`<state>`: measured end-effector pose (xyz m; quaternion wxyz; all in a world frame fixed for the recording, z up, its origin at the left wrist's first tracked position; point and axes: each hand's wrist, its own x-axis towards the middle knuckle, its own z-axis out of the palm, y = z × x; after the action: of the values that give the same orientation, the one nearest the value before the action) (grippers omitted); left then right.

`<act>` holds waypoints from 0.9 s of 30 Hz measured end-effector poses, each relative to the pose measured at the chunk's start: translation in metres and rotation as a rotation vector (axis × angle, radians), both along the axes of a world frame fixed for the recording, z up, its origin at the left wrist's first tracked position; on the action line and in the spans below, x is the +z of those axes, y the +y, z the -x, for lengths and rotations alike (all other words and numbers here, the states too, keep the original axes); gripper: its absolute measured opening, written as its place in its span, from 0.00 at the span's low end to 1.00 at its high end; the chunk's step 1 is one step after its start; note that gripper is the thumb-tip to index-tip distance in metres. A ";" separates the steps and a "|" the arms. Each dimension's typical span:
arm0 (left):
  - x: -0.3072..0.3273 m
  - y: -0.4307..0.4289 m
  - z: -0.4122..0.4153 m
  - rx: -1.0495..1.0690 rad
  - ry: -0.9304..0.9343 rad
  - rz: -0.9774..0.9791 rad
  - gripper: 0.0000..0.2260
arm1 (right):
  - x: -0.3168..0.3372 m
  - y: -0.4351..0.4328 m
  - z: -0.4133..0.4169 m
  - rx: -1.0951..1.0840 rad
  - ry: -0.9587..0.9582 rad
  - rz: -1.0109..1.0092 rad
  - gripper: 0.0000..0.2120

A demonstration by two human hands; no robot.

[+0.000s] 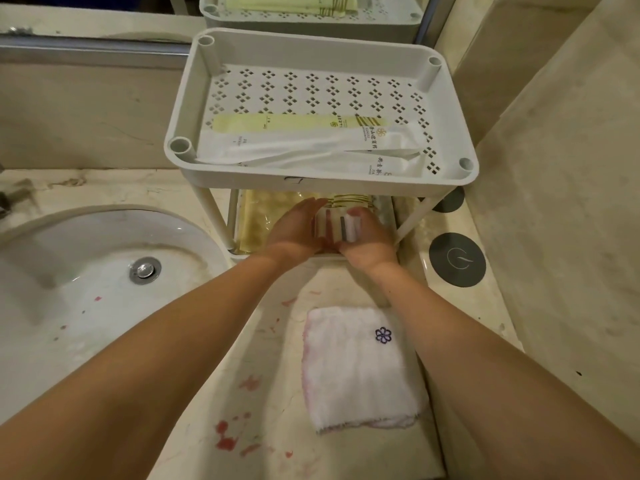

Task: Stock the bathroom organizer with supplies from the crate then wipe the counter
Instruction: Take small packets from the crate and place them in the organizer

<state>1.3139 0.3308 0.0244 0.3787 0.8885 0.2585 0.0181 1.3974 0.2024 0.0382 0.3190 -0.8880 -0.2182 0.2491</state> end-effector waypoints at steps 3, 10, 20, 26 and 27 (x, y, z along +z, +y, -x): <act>-0.003 0.001 -0.001 -0.015 0.024 -0.056 0.38 | -0.006 -0.001 0.000 0.003 -0.003 0.009 0.29; -0.005 0.000 -0.002 0.001 0.062 -0.137 0.40 | -0.006 0.000 -0.007 0.055 -0.099 0.105 0.23; 0.004 -0.002 0.008 0.011 0.062 -0.065 0.40 | 0.015 -0.010 0.006 0.070 -0.165 0.025 0.14; 0.022 -0.018 0.042 0.122 -0.100 -0.015 0.30 | 0.021 -0.024 0.030 0.014 -0.067 -0.133 0.19; 0.025 -0.019 0.049 0.126 -0.120 0.006 0.29 | 0.022 -0.025 0.036 0.003 -0.058 -0.168 0.19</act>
<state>1.2654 0.3114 0.0497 0.3941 0.8668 0.2906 0.0943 1.3615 0.1777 0.0602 0.3854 -0.8646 -0.2489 0.2048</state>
